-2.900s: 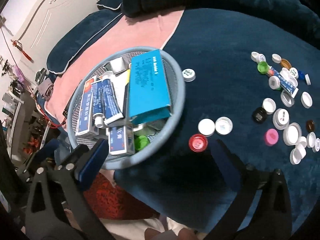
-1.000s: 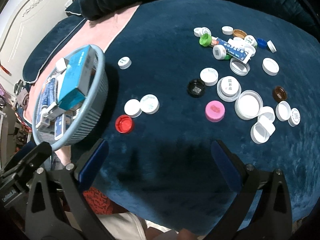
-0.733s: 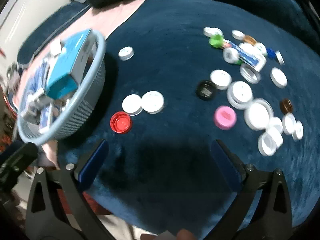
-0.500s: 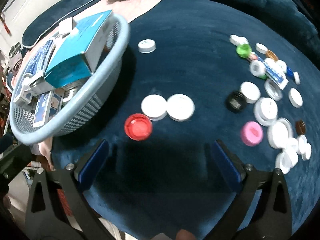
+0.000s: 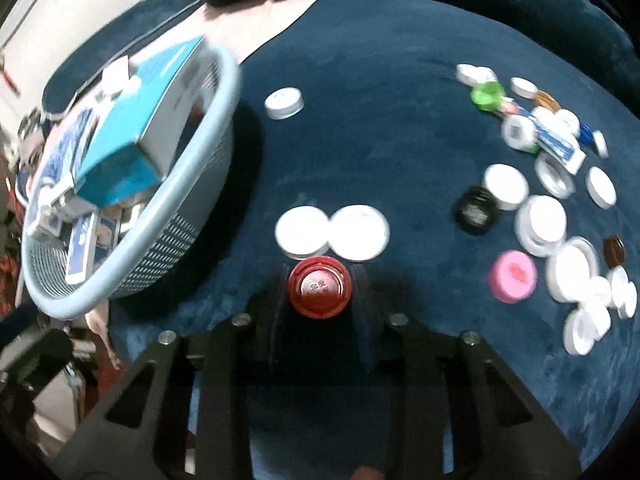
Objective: Organize objects
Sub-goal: 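Grasp the red cap with the right gripper while the left gripper grasps the pink cap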
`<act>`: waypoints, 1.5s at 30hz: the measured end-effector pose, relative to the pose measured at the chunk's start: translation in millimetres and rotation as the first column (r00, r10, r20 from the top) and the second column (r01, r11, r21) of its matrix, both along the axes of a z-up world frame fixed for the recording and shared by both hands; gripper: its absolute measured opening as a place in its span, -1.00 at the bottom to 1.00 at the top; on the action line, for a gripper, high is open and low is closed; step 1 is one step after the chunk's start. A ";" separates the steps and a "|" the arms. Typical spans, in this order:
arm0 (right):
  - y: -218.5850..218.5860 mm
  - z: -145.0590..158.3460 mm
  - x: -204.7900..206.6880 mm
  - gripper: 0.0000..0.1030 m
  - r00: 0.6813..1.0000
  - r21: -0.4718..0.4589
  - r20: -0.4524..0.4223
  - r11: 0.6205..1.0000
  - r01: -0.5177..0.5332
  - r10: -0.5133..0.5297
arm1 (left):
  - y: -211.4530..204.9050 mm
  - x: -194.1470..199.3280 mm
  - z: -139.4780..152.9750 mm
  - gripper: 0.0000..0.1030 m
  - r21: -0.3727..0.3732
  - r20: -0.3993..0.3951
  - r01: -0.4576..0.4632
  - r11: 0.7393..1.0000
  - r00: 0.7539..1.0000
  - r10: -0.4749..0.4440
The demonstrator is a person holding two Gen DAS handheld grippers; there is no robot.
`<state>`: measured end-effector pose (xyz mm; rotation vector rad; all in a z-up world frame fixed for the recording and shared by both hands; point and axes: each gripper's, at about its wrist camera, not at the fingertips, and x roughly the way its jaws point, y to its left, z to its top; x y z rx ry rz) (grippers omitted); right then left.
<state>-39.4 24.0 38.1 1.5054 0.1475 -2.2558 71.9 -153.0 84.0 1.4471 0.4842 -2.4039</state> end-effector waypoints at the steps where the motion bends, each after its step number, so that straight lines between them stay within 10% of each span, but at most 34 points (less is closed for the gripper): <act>1: 7.0 1.9 -0.6 -0.41 1.000 -0.003 0.003 1.000 0.020 -0.020 | 5.5 -1.2 0.1 0.99 -0.002 0.000 0.012 1.000 1.000 -0.012; 12: 98.1 23.0 -9.8 -0.40 0.960 -0.107 0.041 0.954 0.281 -0.278 | 86.5 -45.4 -29.6 0.97 0.047 0.037 0.136 0.990 0.990 -0.138; 23: 143.5 25.4 -5.7 -0.40 0.948 -0.155 0.047 0.935 0.318 -0.315 | 130.5 -97.2 -55.3 0.70 0.039 0.055 0.104 0.994 0.993 -0.106; 32: 190.7 27.8 -4.8 -0.40 0.921 -0.197 0.056 0.900 0.389 -0.386 | 199.5 -116.0 -48.2 0.67 -0.035 -0.002 0.262 0.964 0.965 -0.262; 40: 215.6 24.7 -0.5 -0.40 0.904 -0.199 0.063 0.882 0.427 -0.423 | 211.0 -136.3 -62.0 -0.36 -0.035 -0.015 0.326 0.945 0.945 -0.327; 45: 210.5 21.5 -3.1 -0.40 0.909 -0.187 0.065 0.890 0.416 -0.412 | 208.2 -123.5 -52.0 -0.42 -0.029 -0.020 0.368 0.929 0.929 -0.369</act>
